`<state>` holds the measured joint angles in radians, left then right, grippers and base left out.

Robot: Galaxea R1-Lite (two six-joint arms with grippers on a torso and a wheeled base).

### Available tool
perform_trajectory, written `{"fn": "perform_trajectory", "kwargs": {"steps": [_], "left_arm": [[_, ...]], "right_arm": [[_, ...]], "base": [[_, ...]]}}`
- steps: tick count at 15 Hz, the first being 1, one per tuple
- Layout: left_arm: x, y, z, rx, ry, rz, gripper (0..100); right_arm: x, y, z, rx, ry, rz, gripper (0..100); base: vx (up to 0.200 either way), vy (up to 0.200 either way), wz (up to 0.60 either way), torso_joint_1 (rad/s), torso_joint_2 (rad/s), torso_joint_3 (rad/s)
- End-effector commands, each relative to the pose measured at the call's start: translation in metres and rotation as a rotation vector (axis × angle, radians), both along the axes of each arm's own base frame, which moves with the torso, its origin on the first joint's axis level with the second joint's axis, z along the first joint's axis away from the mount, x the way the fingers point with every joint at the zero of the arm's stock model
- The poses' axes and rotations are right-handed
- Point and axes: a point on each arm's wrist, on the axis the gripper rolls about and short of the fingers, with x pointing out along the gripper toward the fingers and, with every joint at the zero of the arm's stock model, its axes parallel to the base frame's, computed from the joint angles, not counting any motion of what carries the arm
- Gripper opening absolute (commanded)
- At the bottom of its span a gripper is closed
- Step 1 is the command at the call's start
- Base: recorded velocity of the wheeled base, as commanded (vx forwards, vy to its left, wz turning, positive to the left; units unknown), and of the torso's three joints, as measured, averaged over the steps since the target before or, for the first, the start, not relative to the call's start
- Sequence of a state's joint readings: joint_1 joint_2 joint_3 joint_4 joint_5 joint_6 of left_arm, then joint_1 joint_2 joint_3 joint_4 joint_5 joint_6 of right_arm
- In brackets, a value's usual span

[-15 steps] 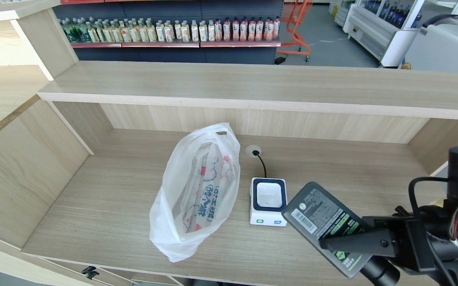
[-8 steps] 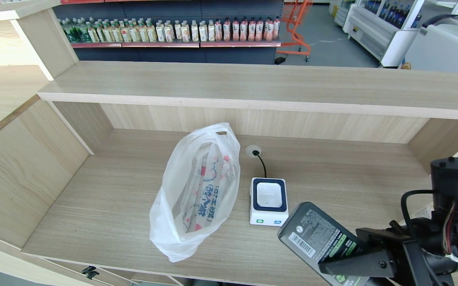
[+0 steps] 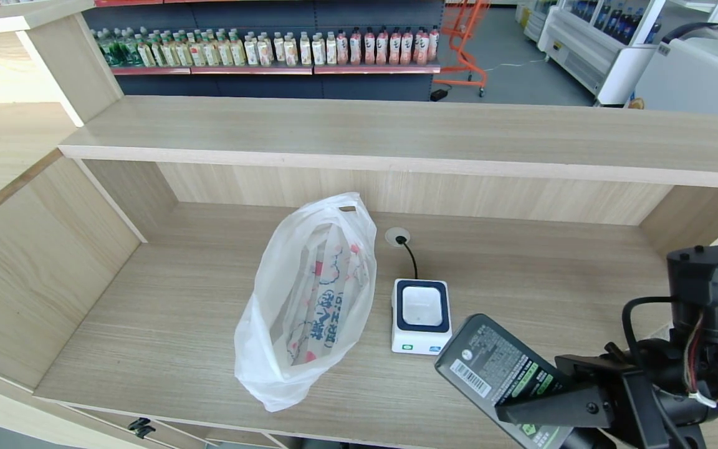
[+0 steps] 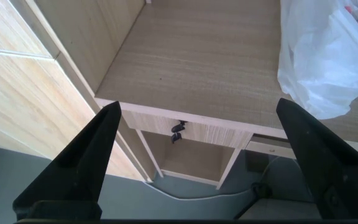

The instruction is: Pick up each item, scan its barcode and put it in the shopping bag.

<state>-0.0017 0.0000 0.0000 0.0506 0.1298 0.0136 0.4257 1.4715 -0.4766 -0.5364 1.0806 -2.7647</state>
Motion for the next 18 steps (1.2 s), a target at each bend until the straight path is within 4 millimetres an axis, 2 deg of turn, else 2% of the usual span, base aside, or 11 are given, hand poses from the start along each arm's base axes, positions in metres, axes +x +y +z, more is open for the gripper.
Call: {"fn": "perform_trajectory", "kwargs": {"steps": [1,7,8,9,10,12,14,15,18], "left_arm": [[0.0,0.0,0.0,0.0,0.0,0.001,100],[0.0,0.0,0.0,0.0,0.002,0.001,100],[0.0,0.0,0.0,0.0,0.002,0.001,100],[0.0,0.0,0.0,0.0,0.002,0.001,100],[0.0,0.0,0.0,0.0,0.002,0.001,100],[0.0,0.0,0.0,0.0,0.002,0.001,100],[0.0,0.0,0.0,0.0,0.002,0.001,100],[0.0,0.0,0.0,0.0,0.002,0.001,100],[0.0,0.0,0.0,0.0,0.002,0.001,100]], "right_arm": [[0.0,0.0,0.0,0.001,-0.001,0.0,0],[0.001,0.0,0.003,0.006,0.005,-0.003,0],[0.001,0.0,0.006,0.012,0.083,-0.023,0],[0.002,0.0,0.01,0.023,0.206,-0.054,0],[0.004,-0.006,0.027,0.067,0.404,-0.145,0],[-0.002,-0.033,0.053,0.215,0.653,-0.484,0],[-0.009,-0.05,0.053,0.308,0.847,-0.614,0],[-0.01,-0.053,0.054,0.409,1.139,-0.669,0],[0.0,-0.05,0.076,0.817,1.694,-0.82,0]], "base": [[0.0,0.0,0.0,0.0,0.0,0.0],[0.0,0.0,0.0,0.0,0.0,0.0],[0.0,0.0,0.0,0.0,0.0,0.0],[0.0,0.0,0.0,0.0,0.0,0.0],[0.0,0.0,0.0,0.0,0.0,0.0],[0.0,0.0,0.0,0.0,0.0,0.0],[0.0,0.0,0.0,0.0,0.0,0.0],[0.0,0.0,0.0,0.0,0.0,0.0],[0.0,0.0,0.0,0.0,0.0,0.0]]}}
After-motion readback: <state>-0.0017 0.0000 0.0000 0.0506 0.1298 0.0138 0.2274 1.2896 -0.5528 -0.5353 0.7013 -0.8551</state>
